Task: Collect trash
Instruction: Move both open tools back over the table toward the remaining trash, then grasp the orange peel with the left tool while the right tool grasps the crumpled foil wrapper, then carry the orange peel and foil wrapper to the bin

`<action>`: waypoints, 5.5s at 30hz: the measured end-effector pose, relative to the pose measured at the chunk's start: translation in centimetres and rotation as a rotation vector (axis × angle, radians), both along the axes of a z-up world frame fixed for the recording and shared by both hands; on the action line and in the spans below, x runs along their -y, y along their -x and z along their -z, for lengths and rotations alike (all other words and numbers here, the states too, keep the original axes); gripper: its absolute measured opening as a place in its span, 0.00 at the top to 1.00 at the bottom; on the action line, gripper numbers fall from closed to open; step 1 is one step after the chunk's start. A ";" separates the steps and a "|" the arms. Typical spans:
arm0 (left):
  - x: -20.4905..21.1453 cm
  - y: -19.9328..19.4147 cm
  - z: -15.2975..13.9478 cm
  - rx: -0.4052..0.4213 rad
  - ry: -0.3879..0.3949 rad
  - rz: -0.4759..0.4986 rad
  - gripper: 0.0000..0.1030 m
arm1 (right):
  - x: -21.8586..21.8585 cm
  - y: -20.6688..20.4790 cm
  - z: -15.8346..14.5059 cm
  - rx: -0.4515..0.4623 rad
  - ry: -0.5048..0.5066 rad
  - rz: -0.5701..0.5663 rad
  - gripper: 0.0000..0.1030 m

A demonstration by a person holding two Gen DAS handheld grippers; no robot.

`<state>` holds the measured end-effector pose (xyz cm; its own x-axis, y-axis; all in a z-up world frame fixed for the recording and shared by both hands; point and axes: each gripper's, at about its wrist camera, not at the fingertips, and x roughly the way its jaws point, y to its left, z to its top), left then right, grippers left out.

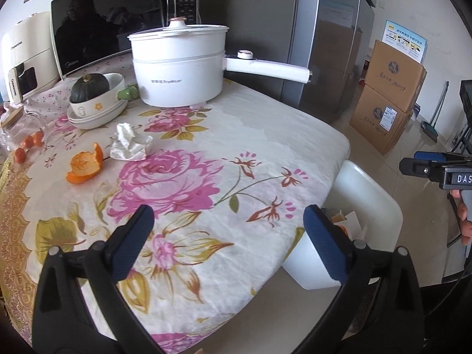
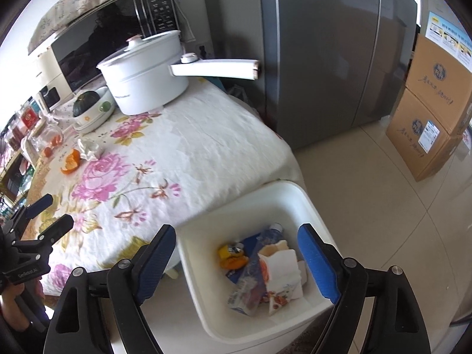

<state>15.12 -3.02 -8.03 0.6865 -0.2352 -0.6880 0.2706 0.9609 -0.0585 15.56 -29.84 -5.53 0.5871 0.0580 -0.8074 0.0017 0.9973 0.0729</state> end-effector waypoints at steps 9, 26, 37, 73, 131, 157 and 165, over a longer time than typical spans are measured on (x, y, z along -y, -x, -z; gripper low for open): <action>-5.7 0.5 -0.7 -0.016 0.004 -0.098 0.01 | -4.4 -1.0 -1.2 0.042 -0.049 -0.021 0.10; -17.3 -2.5 2.3 -0.088 0.020 -0.189 0.01 | -15.8 -5.7 1.0 0.073 -0.106 -0.144 0.00; -18.4 -11.0 6.2 -0.140 -0.137 0.028 0.04 | -20.4 -10.9 5.7 -0.026 -0.044 -0.264 0.00; -24.1 -14.7 7.1 -0.092 0.140 0.012 0.86 | -29.9 -19.0 9.2 0.006 0.033 -0.369 0.00; -6.6 0.7 -0.6 -0.137 0.146 0.111 0.86 | -10.6 -2.1 1.3 0.001 -0.021 -0.189 0.39; 8.2 1.1 2.8 -0.188 0.148 0.358 0.85 | 3.2 3.5 4.4 -0.178 0.024 0.025 0.38; 11.9 0.6 5.0 -0.208 0.152 0.380 0.85 | 6.7 4.0 5.8 -0.217 0.046 0.069 0.37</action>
<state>14.52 -14.89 -13.06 0.3830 -0.5525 -0.7403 0.5698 0.7721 -0.2814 11.58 -36.55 -11.37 0.4008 -0.0160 -0.9160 0.0809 0.9966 0.0180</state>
